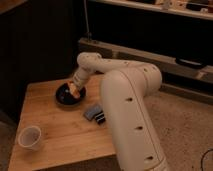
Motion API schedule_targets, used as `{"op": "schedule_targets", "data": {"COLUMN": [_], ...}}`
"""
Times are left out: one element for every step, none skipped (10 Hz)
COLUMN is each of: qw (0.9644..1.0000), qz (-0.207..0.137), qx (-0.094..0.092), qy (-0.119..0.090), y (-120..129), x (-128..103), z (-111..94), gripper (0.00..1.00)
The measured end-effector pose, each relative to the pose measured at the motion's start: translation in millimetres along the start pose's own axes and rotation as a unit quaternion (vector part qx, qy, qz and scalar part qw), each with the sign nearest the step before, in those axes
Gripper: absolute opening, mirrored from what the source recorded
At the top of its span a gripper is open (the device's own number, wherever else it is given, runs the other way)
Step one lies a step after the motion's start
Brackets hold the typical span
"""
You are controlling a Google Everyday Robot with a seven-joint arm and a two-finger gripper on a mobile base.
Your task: Place the pepper in the ceramic bowl
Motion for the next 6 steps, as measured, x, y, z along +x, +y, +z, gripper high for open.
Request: {"op": "schedule_targets", "data": {"qw": [1.0000,0.9999,0.9998,0.9996,0.9995,0.9995], "qz": [-0.001,-0.004,-0.007,-0.013,-0.014,-0.016], "qx": [-0.004,-0.010,-0.016,-0.023,-0.024,-0.025], "qy": [-0.003,-0.009,-0.012,-0.014,-0.015,-0.014], "y": [0.5,1.6,2.2,5.7,7.1,9.0], "x": [1.0,1.2,2.4,4.1,3.9,3.0], "z": [-1.2,-4.5,-7.0,-10.1,-10.6,-9.3], "gripper": [0.80,0.80,0.80,0.80,0.80,0.80]}}
